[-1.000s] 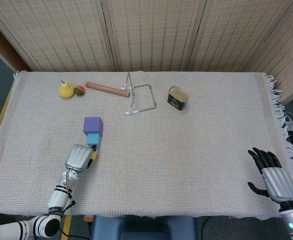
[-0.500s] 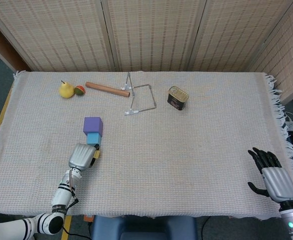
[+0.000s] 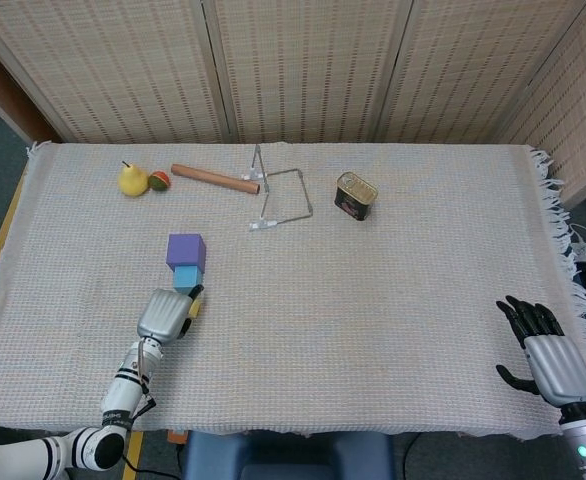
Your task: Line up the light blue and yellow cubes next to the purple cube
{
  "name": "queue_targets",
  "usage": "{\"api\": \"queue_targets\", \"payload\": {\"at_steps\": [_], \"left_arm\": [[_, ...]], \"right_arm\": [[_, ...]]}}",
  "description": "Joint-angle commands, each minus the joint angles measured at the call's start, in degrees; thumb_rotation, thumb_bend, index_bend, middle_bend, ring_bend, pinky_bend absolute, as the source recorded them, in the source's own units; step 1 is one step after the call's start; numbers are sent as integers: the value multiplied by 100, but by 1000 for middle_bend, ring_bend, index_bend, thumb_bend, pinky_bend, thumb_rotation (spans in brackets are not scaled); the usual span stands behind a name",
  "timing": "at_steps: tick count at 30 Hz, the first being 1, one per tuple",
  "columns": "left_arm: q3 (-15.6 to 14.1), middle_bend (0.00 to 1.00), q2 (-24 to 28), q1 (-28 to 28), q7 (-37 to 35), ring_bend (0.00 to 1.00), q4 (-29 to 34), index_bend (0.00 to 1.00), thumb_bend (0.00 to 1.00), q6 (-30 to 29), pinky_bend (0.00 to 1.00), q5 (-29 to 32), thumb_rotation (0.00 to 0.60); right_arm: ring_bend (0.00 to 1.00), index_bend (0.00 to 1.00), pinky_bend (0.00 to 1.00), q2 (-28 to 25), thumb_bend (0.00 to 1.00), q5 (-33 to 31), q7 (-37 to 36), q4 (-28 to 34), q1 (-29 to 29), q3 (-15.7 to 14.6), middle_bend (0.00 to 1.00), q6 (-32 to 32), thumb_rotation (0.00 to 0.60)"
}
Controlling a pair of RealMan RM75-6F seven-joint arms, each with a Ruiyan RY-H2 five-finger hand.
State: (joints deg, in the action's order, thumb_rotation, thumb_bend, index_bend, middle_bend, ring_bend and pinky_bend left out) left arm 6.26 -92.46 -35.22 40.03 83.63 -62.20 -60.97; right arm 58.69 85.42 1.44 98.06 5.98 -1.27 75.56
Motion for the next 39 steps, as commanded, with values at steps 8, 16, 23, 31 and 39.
{"api": "queue_targets", "payload": {"at_steps": [8,16,23,31,39], "left_arm": [[-565,1000,449,399,-401,1000,824,261,392,-660,1000,-1072,600],[-803,1000,600,653,-526,1000,674,335,392,-487,1000,-853,600],[-747,1000,517,637,-518,1000,474,276,393,-295,1000,-733,600],[-671,1000,416,545,-788,1000,219,222,396,-14,1000,-786,600],[-595,1000,377,500,-1025,1000,41,212,396,143,1000,-812,600]], "right_arm": [[0,0,0,-16,11,54,10,33,-11,-32,0,13,600],[0,0,0,-31,12,160,-6,52,-31,-69,0,63,600],[0,0,0,-34,26,181,-10,61,-38,-75,0,80,600],[0,0,0,-40,26,144,-4,58,-35,-67,0,60,600],[0,0,0,-46,26,81,22,70,-38,-51,0,45,600]]}}
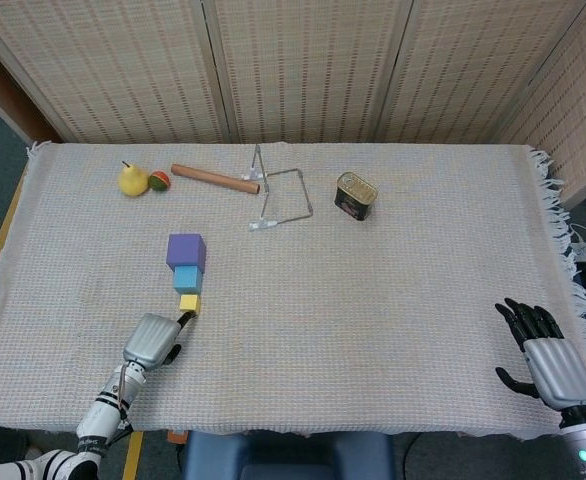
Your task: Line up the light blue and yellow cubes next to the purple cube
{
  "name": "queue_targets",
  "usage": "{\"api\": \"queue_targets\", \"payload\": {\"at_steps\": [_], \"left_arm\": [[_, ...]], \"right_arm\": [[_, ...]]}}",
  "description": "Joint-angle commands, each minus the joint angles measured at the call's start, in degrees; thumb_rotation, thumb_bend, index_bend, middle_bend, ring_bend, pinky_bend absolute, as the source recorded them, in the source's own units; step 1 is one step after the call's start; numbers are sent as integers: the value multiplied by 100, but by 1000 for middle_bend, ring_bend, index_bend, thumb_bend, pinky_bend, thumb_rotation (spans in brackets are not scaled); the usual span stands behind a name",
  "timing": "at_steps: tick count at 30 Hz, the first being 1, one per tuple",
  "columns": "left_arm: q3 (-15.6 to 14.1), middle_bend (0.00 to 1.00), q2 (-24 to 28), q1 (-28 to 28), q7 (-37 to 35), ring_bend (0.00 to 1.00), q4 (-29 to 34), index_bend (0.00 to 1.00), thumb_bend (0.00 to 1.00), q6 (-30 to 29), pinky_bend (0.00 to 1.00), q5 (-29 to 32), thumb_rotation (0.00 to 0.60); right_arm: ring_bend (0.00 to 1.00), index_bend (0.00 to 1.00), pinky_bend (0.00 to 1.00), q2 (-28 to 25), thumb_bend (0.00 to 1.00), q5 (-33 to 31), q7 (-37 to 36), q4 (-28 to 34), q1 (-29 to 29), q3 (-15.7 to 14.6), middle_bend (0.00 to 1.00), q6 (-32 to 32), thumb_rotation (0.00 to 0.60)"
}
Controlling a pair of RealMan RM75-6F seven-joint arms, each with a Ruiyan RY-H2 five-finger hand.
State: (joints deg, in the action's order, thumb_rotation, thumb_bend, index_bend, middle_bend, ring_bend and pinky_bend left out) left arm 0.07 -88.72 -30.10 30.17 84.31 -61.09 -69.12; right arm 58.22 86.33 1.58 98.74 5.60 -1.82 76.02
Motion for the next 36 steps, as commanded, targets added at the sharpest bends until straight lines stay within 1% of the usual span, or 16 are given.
{"api": "queue_targets", "payload": {"at_steps": [1,14,25,31,34,36], "left_arm": [[36,1000,5,-20,-49,1000,-44,212,396,48,1000,10,600],[134,1000,-41,-67,-22,1000,-214,209,397,157,1000,132,600],[170,1000,-55,-77,14,1000,-219,209,398,169,1000,201,600],[57,1000,67,29,-16,1000,40,220,396,23,1000,58,600],[-62,1000,195,157,-1,1000,300,228,395,-209,1000,-137,600],[-186,1000,341,312,-34,1000,508,238,396,-499,1000,-379,600]], "right_arm": [[0,0,0,3,26,-21,15,4,1,10,0,-1,600],[0,0,0,36,26,-115,93,6,28,40,0,-65,600],[0,0,0,15,26,-88,63,13,8,33,0,-25,600],[0,0,0,8,26,-50,54,25,-5,21,0,3,600],[0,0,0,5,26,-5,55,31,-11,3,0,15,600],[0,0,0,-4,26,40,43,38,-18,-15,0,32,600]]}}
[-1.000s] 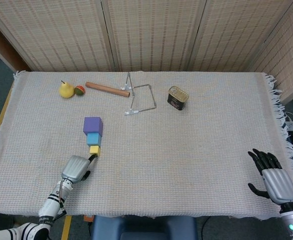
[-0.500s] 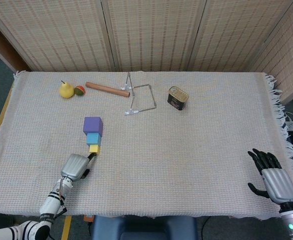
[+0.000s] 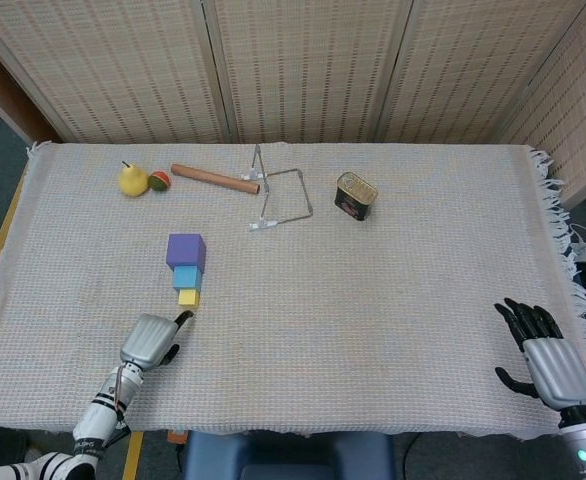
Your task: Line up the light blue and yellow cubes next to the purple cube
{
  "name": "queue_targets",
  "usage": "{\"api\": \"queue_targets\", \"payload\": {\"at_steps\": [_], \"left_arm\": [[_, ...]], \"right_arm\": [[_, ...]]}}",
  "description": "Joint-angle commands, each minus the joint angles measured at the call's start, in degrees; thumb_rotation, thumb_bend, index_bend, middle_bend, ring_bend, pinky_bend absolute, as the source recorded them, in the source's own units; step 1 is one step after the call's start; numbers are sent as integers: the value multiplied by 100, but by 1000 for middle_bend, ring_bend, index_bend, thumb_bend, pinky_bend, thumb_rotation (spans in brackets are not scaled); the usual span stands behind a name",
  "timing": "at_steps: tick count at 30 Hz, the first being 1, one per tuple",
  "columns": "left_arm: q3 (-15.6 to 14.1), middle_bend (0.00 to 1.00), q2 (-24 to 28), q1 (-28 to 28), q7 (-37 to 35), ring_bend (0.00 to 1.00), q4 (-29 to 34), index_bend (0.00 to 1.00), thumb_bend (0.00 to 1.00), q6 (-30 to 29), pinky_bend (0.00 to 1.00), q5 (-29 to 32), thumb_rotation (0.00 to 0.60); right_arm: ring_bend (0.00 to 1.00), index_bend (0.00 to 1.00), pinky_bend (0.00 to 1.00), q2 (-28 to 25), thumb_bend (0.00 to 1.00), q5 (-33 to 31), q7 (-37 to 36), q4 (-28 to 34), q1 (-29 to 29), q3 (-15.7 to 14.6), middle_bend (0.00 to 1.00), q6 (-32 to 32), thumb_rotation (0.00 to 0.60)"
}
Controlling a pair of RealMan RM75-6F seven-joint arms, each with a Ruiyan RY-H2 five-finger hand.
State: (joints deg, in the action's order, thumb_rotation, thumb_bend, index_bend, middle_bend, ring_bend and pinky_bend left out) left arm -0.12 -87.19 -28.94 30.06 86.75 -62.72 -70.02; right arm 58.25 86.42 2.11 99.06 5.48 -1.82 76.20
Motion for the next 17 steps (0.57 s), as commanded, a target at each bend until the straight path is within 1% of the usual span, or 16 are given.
{"api": "queue_targets", "payload": {"at_steps": [1,3,4,5,6,7,9,10,11,14,15,16,17], "left_arm": [[-238,1000,274,290,-61,1000,335,244,396,-500,1000,-422,600],[-379,1000,459,491,-198,1000,429,267,396,-814,1000,-659,600],[-496,1000,645,698,-422,1000,473,270,396,-1108,1000,-822,600],[-634,965,847,947,-760,979,473,258,396,-1437,1000,-991,600],[-739,902,986,1123,-1062,924,450,236,396,-1638,970,-1100,600],[-832,773,1106,1291,-1401,793,390,202,395,-1857,880,-1239,600],[-920,338,1206,1653,-1921,324,86,110,393,-2487,498,-1547,600],[-962,239,1190,1850,-2230,197,-140,101,392,-2826,366,-1735,600],[-972,202,1184,1983,-2406,148,-256,95,392,-3029,308,-1803,600],[-1006,170,1213,2043,-2442,102,-296,79,391,-3096,264,-1853,600],[-1050,151,1274,2093,-2455,77,-303,67,391,-3166,246,-1928,600],[-1081,138,1378,2182,-2548,65,-268,56,391,-3389,238,-2113,600],[-1097,123,1442,2227,-2563,54,-232,42,392,-3405,233,-2124,600]], "right_arm": [[0,0,0,-13,26,55,-21,10,-12,-22,0,28,600],[0,0,0,-30,25,100,-47,15,-29,-35,0,67,600],[0,0,0,-46,25,136,-69,21,-46,-45,0,107,600],[0,0,0,-63,25,174,-96,25,-65,-58,0,146,600],[0,0,0,-73,26,204,-111,26,-75,-67,0,170,600],[0,0,0,-81,26,228,-123,26,-85,-76,0,189,600],[0,0,0,-84,26,256,-132,33,-106,-89,0,224,600],[0,0,0,-77,26,275,-116,35,-116,-98,0,240,600],[0,0,0,-71,26,292,-97,44,-123,-109,0,245,600],[0,0,0,-65,26,310,-85,51,-126,-115,0,251,600],[0,0,0,-56,26,336,-66,59,-126,-126,0,251,600],[0,0,0,-17,26,430,-16,83,-108,-151,0,241,600],[0,0,0,24,26,513,30,78,-99,-165,0,255,600]]}}
